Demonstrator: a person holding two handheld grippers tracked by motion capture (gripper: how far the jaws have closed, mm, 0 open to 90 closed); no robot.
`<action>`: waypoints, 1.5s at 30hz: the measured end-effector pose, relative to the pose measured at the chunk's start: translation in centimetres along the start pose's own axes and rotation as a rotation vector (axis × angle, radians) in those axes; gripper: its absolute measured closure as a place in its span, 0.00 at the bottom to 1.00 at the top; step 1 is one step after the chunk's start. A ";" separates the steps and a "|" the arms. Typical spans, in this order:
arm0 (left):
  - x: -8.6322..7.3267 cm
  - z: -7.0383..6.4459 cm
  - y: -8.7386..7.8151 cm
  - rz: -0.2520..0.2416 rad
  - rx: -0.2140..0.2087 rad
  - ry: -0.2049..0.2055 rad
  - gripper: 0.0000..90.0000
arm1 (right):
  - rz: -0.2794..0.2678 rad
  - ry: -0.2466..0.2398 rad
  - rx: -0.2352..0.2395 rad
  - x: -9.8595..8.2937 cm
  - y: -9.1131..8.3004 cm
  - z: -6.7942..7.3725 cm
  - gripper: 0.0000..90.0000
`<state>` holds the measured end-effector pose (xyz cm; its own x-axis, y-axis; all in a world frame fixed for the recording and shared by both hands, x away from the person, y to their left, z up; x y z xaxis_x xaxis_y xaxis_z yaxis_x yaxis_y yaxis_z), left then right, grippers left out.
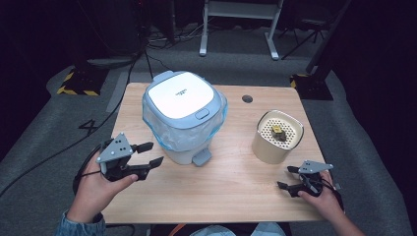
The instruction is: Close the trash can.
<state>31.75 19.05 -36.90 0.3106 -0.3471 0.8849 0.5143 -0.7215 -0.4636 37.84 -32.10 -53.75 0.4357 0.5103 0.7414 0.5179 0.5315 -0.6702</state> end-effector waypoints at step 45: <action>-15.0 3.5 8.1 0.312 0.159 -0.136 0.16 | 0.000 -0.001 -0.001 0.0 0.0 0.0 0.22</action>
<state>34.03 20.52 -54.09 0.5696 -0.4452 0.6909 0.4928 -0.4877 -0.7206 37.83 -32.09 -53.76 0.4346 0.5110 0.7416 0.5185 0.5313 -0.6700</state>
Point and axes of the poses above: each handheld gripper's, and its own axes: y roughly forward along the jaws, x roughly out of its top, z roughly to its left, the point moved 5 cm from there along y, roughly forward along the jaws, and after that the axes turned 3 degrees about -x, right-handed, at the moved point
